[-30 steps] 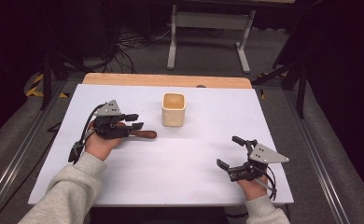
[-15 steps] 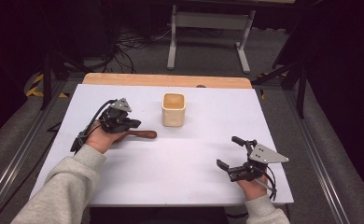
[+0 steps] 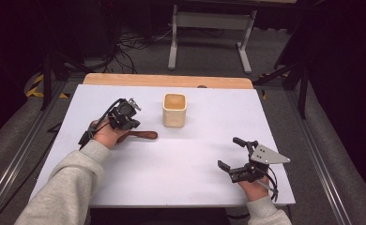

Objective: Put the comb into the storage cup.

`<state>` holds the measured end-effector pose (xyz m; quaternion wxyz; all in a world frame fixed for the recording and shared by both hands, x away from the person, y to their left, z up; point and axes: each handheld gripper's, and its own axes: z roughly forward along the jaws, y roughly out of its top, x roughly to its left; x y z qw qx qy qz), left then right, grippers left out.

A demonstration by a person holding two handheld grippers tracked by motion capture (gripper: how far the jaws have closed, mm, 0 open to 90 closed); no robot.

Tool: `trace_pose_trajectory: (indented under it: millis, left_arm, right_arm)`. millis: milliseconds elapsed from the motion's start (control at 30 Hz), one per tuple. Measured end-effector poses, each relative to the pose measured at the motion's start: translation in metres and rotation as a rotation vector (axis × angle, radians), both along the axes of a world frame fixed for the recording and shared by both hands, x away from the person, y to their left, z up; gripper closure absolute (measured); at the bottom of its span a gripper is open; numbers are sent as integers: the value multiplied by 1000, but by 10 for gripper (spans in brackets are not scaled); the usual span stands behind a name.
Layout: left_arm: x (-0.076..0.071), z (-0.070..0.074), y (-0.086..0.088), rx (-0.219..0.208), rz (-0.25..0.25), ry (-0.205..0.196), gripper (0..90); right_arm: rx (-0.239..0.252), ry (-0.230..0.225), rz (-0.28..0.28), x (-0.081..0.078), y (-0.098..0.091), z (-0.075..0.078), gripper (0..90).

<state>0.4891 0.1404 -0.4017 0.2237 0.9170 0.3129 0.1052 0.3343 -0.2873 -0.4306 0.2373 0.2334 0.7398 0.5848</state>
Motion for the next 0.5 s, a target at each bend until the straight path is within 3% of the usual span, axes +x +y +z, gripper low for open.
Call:
trace_pose_trajectory:
  millis: [67,500]
  left_arm:
    - [3,-3,-2,21,28,22,900]
    - [18,-17,-5,17,134,163,899]
  right_arm:
    - [1,0,0,0,0,0,6]
    - [0,6,13,0,0,0,7]
